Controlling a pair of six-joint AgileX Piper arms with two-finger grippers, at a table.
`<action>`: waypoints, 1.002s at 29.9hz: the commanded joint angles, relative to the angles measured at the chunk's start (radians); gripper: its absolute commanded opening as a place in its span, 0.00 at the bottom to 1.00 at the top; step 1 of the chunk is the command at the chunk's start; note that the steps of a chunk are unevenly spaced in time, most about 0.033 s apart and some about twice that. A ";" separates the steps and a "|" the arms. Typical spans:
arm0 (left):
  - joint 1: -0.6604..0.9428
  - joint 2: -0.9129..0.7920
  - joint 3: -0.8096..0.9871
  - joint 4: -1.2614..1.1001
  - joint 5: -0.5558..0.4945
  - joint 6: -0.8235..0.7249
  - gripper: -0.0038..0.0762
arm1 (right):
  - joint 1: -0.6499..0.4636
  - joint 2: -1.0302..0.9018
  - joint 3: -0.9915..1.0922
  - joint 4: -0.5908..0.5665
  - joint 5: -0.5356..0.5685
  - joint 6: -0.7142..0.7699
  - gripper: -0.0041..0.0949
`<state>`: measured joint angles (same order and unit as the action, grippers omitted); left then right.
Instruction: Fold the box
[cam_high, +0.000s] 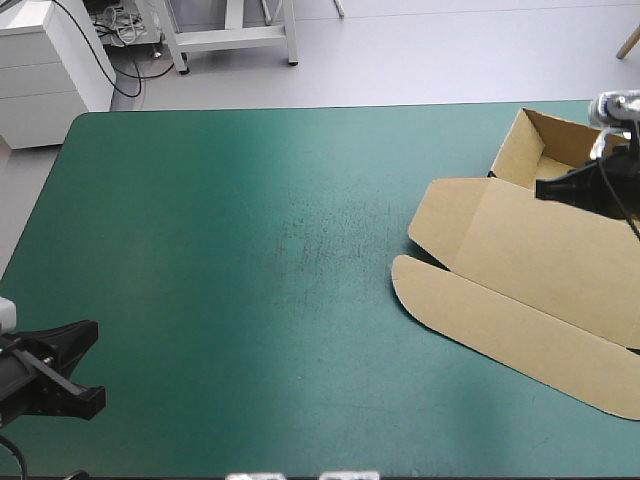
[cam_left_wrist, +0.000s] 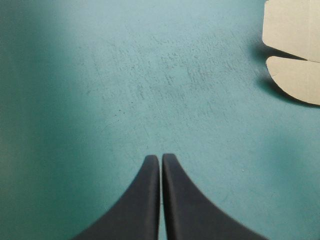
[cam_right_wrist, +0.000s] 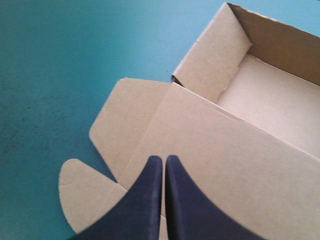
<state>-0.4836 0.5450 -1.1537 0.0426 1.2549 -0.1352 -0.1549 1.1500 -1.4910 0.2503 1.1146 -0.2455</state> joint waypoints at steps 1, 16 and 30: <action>-0.004 -0.025 -0.016 0.001 -0.024 -0.003 0.04 | 0.002 -0.145 0.109 0.135 -0.148 -0.099 0.04; -0.004 -0.295 0.346 -0.037 -0.326 0.056 0.04 | 0.002 -0.593 0.621 0.193 -0.386 -0.209 0.04; -0.004 -0.528 0.644 -0.091 -0.444 0.114 0.04 | 0.002 -0.871 0.982 0.151 -0.583 -0.197 0.04</action>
<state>-0.4836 0.0253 -0.5103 -0.0327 0.8945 -0.0296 -0.1519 0.3034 -0.5237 0.3934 0.6303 -0.4453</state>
